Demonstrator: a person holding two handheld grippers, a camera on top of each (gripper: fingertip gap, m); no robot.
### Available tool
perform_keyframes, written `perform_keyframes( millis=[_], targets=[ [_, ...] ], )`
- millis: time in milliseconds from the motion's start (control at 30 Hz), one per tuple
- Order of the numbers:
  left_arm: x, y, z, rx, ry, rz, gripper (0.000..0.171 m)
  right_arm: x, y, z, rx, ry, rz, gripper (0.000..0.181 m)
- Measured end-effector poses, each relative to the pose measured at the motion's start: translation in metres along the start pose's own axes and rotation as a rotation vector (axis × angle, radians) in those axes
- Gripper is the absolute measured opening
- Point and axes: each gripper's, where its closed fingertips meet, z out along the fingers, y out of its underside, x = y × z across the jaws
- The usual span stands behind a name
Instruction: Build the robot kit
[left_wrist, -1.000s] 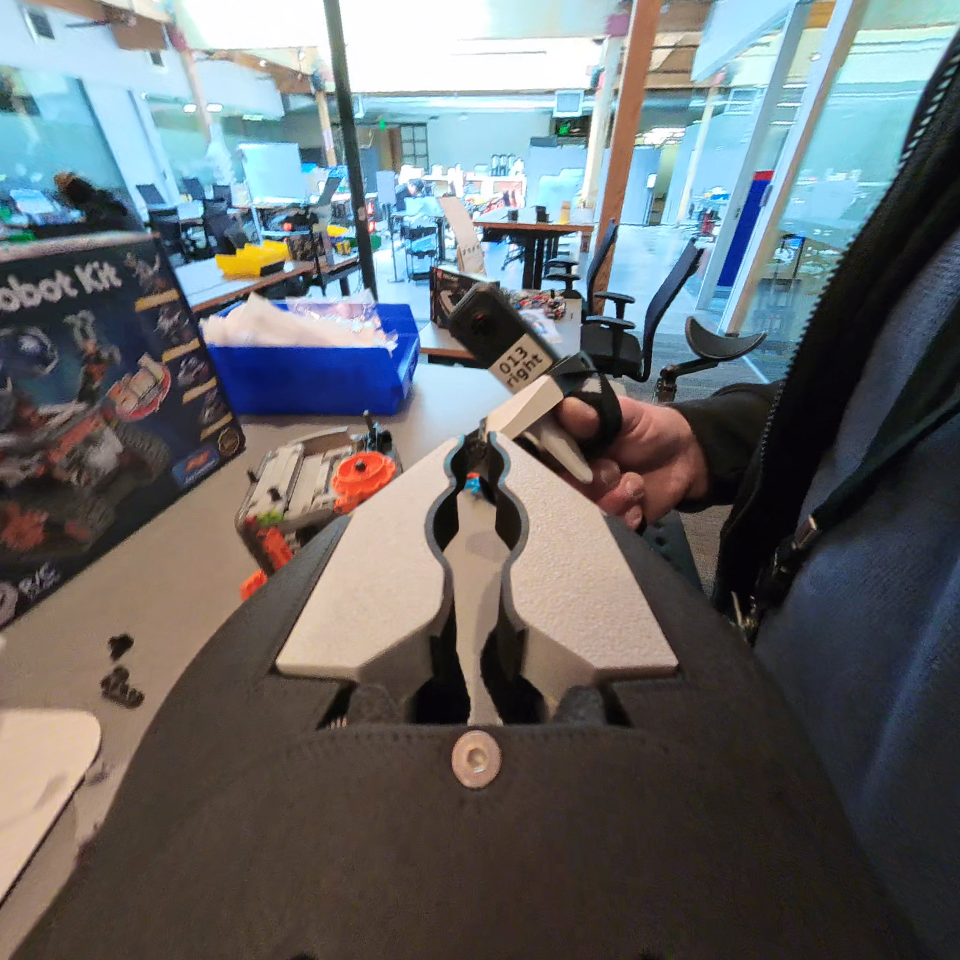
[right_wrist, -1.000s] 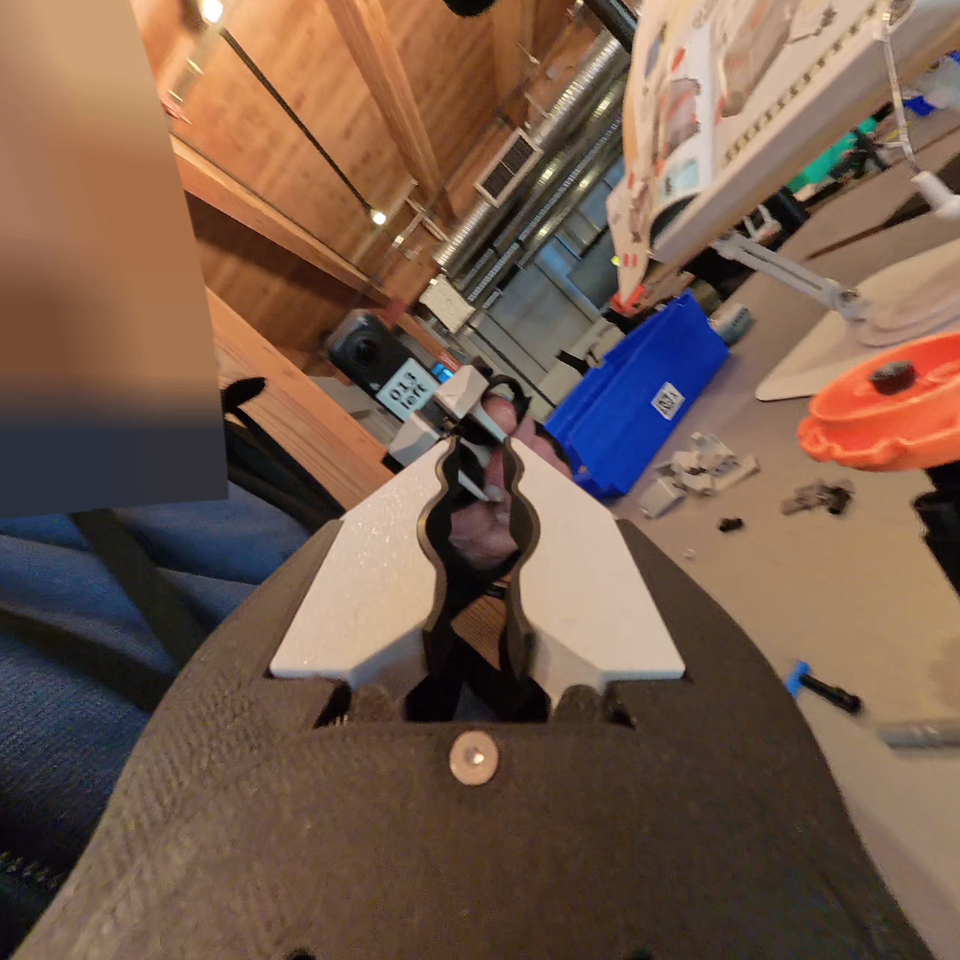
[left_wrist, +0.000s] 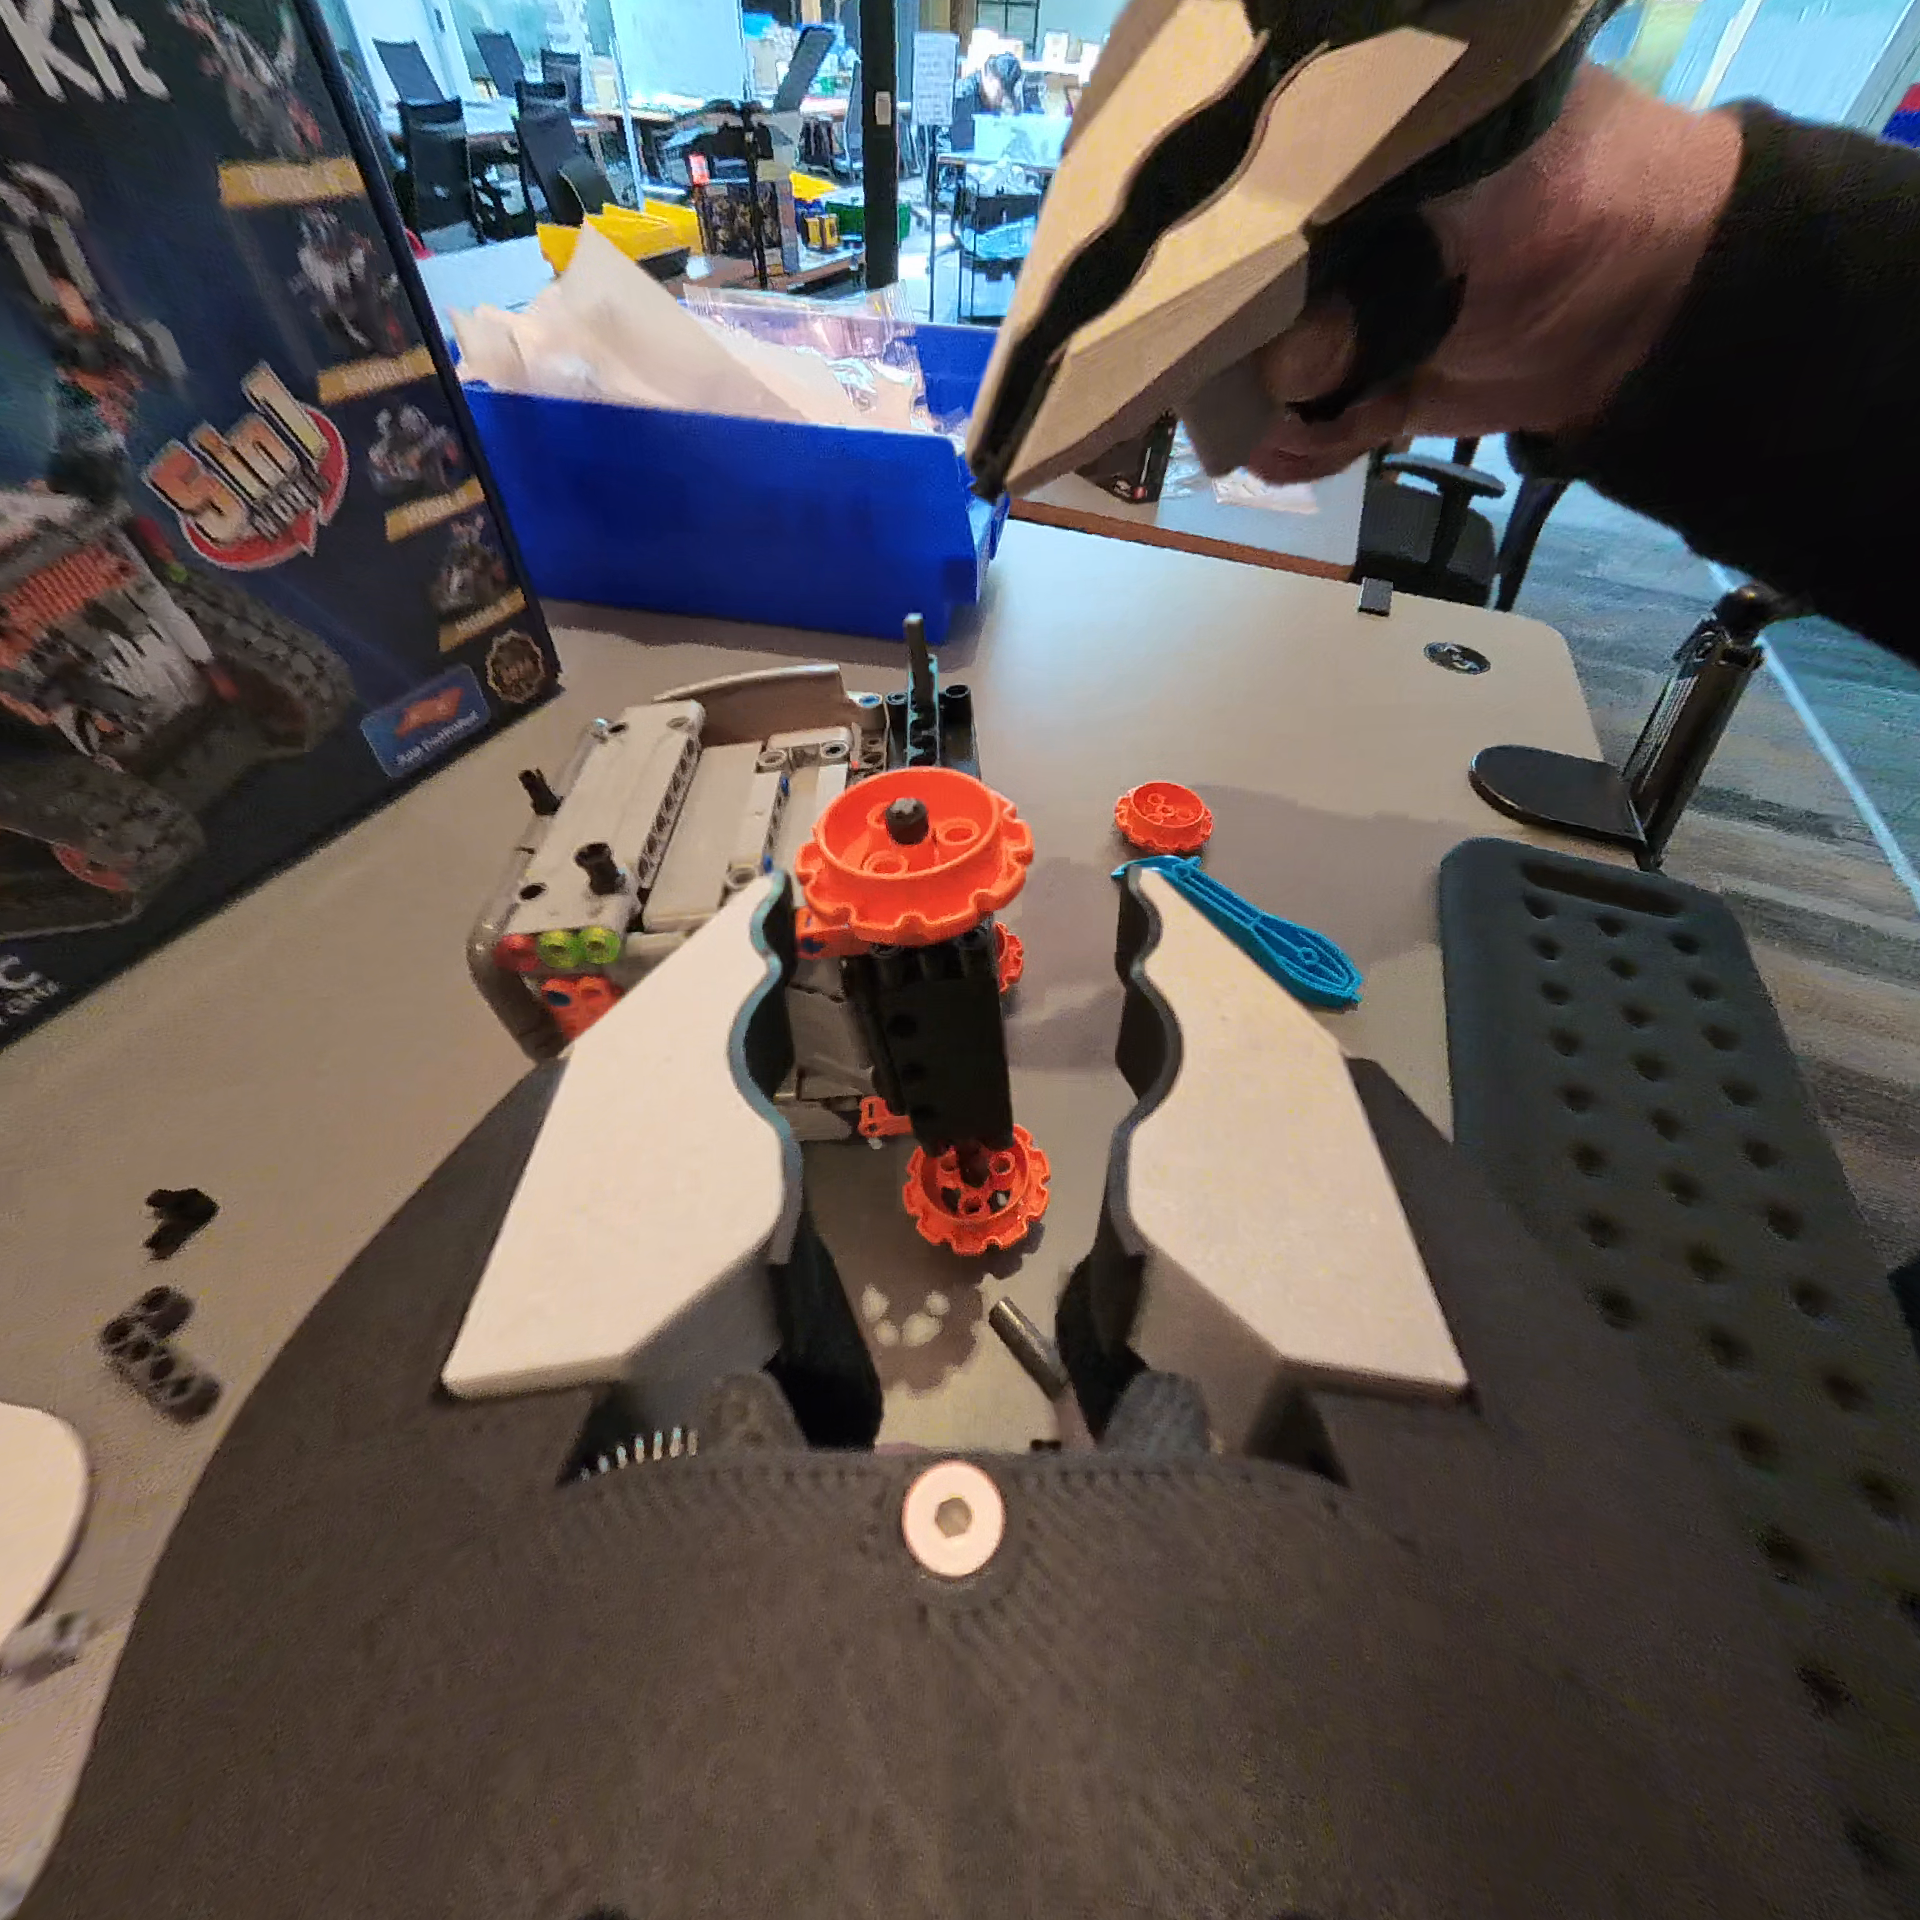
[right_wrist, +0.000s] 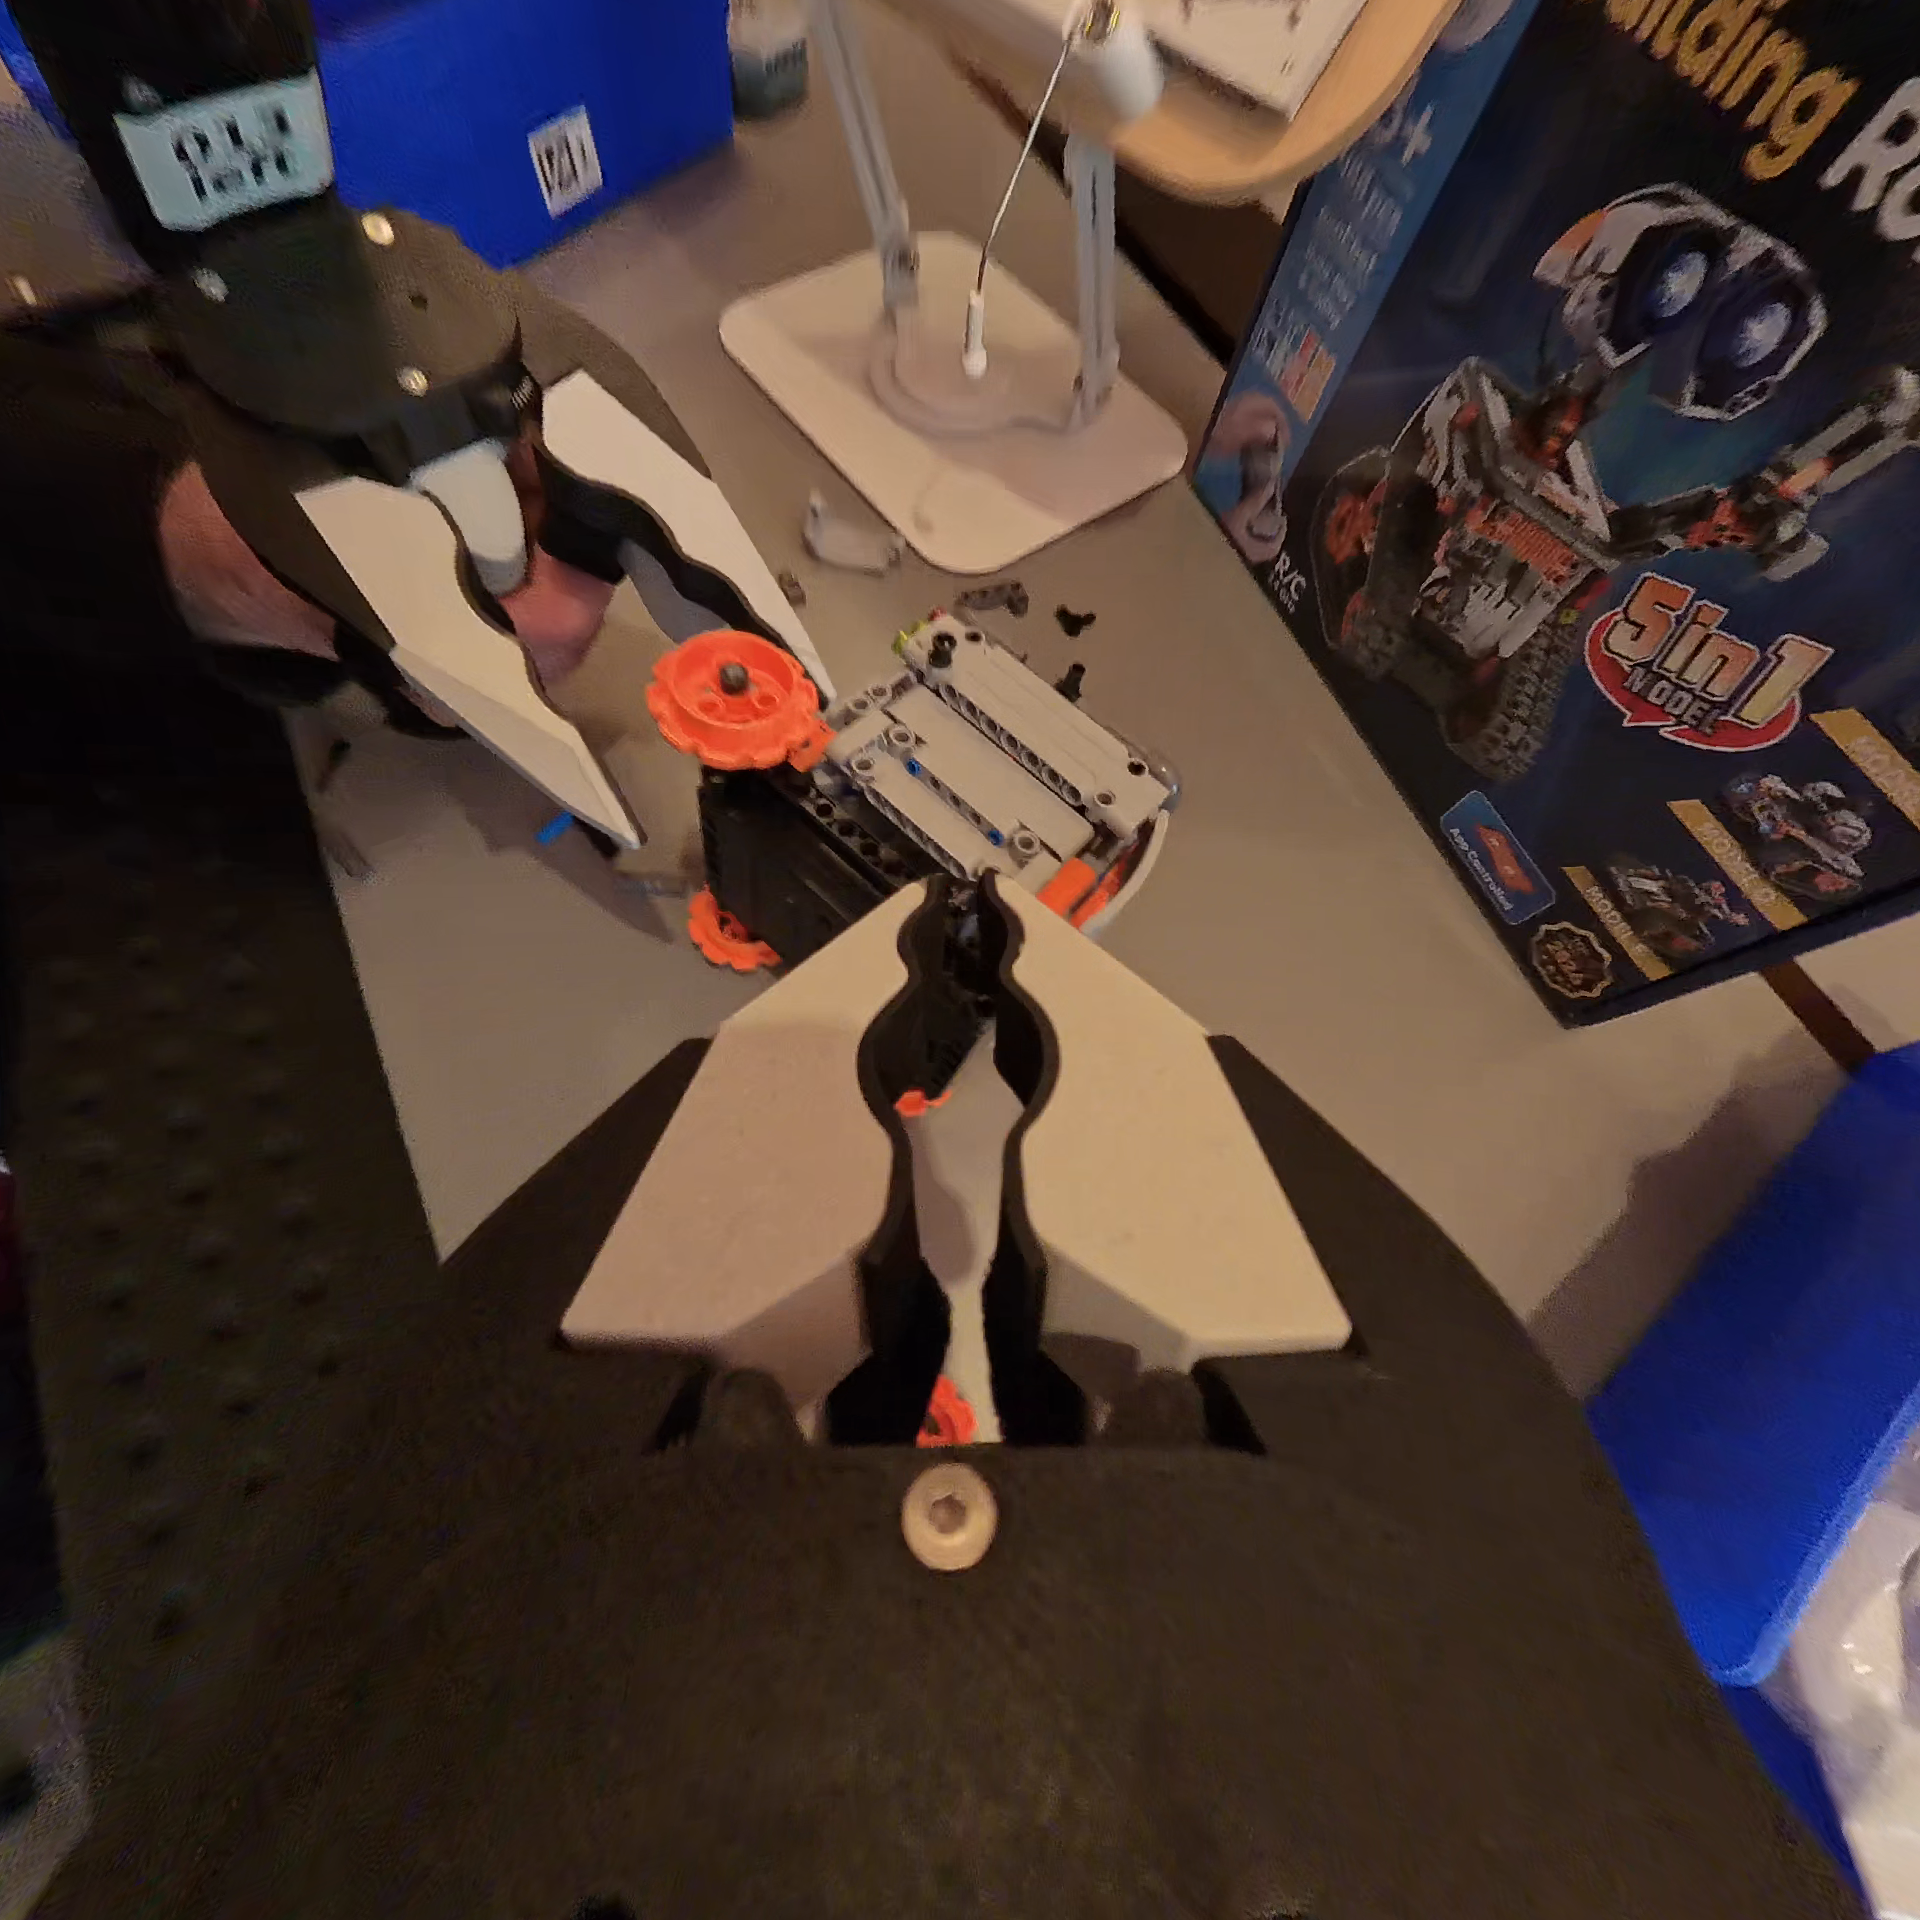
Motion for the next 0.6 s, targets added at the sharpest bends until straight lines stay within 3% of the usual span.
perform_keyframes(
  millis=[167, 600],
  targets=[
    [-0.005, 0.000, 0.010, 0.044, 0.000, -0.059, 0.044, 0.007, 0.014, 0.017, -0.168, -0.055, -0.134, 0.003],
    [-0.004, 0.000, 0.011, 0.066, 0.022, -0.060, 0.044, 0.005, 0.015, 0.025, -0.305, -0.168, -0.218, 0.003]
  ],
)
